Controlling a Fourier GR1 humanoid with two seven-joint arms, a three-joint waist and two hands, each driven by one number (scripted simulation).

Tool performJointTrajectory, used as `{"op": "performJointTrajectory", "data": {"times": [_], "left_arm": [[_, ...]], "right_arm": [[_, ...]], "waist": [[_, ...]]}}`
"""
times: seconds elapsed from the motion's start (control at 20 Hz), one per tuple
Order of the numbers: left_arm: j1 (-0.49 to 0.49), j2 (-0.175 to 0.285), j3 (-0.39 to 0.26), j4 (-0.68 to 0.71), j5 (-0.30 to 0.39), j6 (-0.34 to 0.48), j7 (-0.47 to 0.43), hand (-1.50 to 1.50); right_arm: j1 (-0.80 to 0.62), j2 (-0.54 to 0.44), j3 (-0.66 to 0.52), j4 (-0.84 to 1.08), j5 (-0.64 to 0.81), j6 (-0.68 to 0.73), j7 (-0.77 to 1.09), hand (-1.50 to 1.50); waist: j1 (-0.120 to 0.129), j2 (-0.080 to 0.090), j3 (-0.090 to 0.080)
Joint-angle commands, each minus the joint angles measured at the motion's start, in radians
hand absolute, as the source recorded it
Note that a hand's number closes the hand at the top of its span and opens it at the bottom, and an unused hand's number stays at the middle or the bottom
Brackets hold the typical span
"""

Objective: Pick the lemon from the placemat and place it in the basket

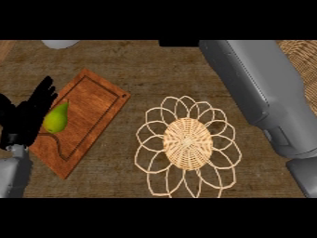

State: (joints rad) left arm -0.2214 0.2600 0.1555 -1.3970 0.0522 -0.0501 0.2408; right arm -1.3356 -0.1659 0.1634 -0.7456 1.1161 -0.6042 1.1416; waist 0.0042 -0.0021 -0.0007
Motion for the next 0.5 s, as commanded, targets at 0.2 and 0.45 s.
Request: {"op": "performJointTrajectory", "data": {"times": [0.2,0.45], "left_arm": [[0.016,-0.004,0.004,-0.001,0.004,-0.009,-0.017,0.00],[0.009,-0.002,0.006,0.022,-0.007,-0.007,-0.036,0.00]], "right_arm": [[-0.025,-0.133,-0.084,0.078,0.075,0.104,0.109,1.50],[0.043,-0.183,-0.114,0.060,0.120,0.086,0.112,1.50]], "waist": [[-0.006,0.000,0.000],[-0.010,-0.002,0.000]]}}
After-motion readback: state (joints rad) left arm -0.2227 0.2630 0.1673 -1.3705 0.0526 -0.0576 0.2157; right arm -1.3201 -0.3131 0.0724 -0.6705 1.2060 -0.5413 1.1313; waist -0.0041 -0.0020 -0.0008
